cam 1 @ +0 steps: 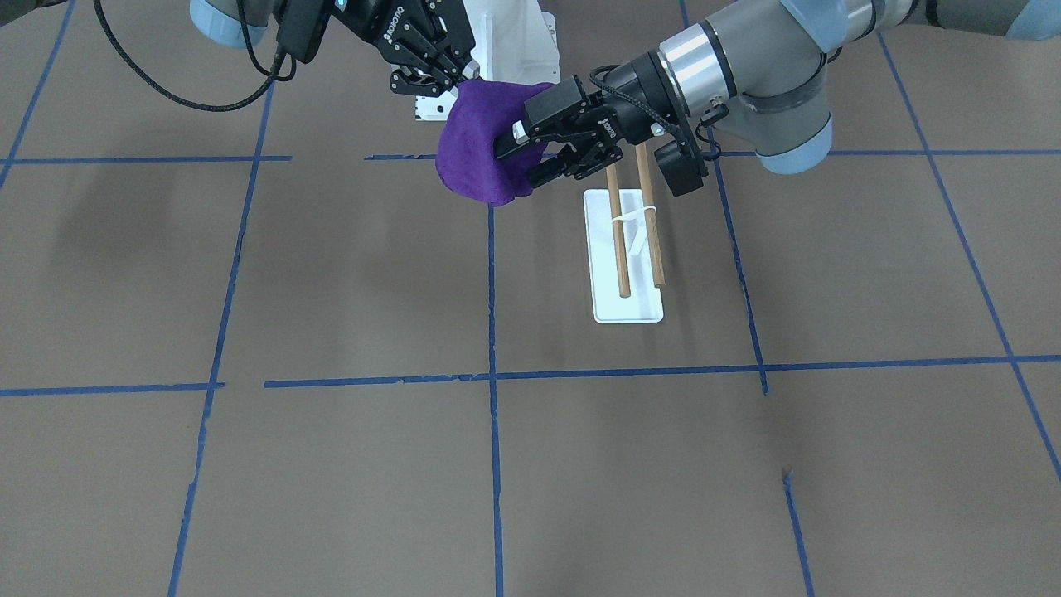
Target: Hang towel on rack
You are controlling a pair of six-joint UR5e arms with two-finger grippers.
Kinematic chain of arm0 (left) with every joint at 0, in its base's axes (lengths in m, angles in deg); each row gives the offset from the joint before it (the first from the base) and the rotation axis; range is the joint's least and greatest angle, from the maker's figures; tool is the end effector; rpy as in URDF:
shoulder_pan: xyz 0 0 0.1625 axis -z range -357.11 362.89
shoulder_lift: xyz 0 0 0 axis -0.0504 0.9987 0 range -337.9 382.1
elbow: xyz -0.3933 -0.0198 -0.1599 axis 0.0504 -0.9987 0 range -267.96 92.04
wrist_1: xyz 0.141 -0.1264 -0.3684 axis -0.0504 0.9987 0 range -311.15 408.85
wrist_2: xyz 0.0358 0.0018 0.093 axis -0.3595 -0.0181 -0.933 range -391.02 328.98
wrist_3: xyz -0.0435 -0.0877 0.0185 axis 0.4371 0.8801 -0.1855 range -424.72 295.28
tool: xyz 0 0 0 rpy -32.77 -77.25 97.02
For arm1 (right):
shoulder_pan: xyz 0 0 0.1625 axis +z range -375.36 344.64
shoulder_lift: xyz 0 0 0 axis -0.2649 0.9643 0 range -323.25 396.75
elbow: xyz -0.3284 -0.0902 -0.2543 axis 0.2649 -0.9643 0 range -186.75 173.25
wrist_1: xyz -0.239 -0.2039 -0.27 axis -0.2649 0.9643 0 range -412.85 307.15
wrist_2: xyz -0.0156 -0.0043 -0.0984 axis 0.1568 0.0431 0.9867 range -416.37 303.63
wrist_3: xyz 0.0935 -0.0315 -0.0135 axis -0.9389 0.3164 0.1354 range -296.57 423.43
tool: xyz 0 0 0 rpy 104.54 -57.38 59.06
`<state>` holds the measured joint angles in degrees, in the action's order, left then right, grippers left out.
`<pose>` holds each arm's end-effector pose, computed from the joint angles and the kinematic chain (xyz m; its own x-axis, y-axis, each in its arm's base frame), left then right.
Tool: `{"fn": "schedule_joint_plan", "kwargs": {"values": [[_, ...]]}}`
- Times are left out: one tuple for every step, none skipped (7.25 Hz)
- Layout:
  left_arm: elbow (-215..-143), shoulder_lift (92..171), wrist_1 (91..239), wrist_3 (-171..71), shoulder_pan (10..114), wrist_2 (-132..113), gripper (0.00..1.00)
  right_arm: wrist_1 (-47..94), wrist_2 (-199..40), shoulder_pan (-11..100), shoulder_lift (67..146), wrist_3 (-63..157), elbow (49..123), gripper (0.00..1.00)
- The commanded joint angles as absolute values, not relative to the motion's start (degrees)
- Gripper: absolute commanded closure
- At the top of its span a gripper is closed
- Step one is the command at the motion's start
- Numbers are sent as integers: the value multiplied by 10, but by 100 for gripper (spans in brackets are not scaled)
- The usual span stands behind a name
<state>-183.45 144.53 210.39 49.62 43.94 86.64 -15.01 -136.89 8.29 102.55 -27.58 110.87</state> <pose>0.3857 -0.4513 0.1567 -0.3327 -0.1944 -0.9228 0.1257 0.9607 -0.2477 -0.3868 -0.3328 0.1214 -0.2307 -0.0819 0.9696 -0.5381 0.8409 -0.0570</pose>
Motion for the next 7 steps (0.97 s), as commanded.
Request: {"fn": "schedule_joint_plan", "kwargs": {"values": [[-1831, 1457, 2091, 496, 439, 866, 12, -149, -1369, 82, 1027, -247, 1110, 100], [-1831, 1465, 2080, 496, 439, 866, 12, -148, -1369, 78, 1026, -239, 1109, 100], [-1831, 1465, 2080, 496, 438, 866, 12, -147, -1369, 74, 1026, -238, 1110, 100], [-1830, 1466, 2080, 496, 438, 865, 12, -147, -1369, 73, 1024, -238, 1111, 100], [-1830, 1466, 2079, 496, 438, 865, 12, -147, -1369, 70, 1024, -238, 1111, 100], [-1828, 1466, 2079, 496, 438, 865, 12, -147, -1369, 70, 1024, -238, 1112, 100], [-1825, 1468, 2078, 495, 438, 866, 12, -147, -1369, 70, 1025, -238, 1112, 100]]}}
